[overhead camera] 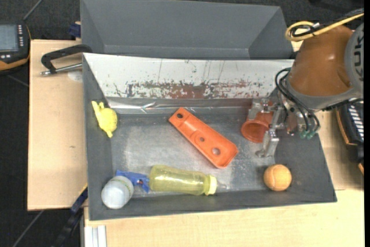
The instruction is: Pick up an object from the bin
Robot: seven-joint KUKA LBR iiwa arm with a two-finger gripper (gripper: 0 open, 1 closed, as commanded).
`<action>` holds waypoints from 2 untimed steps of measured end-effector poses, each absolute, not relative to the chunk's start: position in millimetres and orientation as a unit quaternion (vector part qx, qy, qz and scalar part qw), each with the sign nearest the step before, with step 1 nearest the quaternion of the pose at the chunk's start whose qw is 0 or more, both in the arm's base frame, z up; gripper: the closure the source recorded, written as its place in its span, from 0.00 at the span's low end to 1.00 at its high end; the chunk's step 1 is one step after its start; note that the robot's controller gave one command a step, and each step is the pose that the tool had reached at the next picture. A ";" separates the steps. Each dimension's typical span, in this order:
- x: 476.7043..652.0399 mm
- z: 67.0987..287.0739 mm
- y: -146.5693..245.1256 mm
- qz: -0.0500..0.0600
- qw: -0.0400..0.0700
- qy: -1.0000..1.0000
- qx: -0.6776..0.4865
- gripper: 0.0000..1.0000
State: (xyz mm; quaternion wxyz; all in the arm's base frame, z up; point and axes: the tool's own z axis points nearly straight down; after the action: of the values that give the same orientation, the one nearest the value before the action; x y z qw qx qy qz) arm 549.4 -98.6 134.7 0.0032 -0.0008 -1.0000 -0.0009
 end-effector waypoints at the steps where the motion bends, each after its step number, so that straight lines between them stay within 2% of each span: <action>1: 550.2 137.7 -98.4 -0.001 0.001 -1.000 0.000 0.00; 2: 551.5 115.0 -100.1 -0.001 0.001 -1.000 0.009 0.00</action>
Offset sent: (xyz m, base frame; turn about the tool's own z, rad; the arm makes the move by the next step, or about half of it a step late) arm 0.0002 -0.0032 -0.0321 -0.0285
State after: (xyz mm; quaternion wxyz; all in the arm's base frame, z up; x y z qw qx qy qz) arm 551.5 -100.1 115.0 0.0007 0.0093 -1.0000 -0.0009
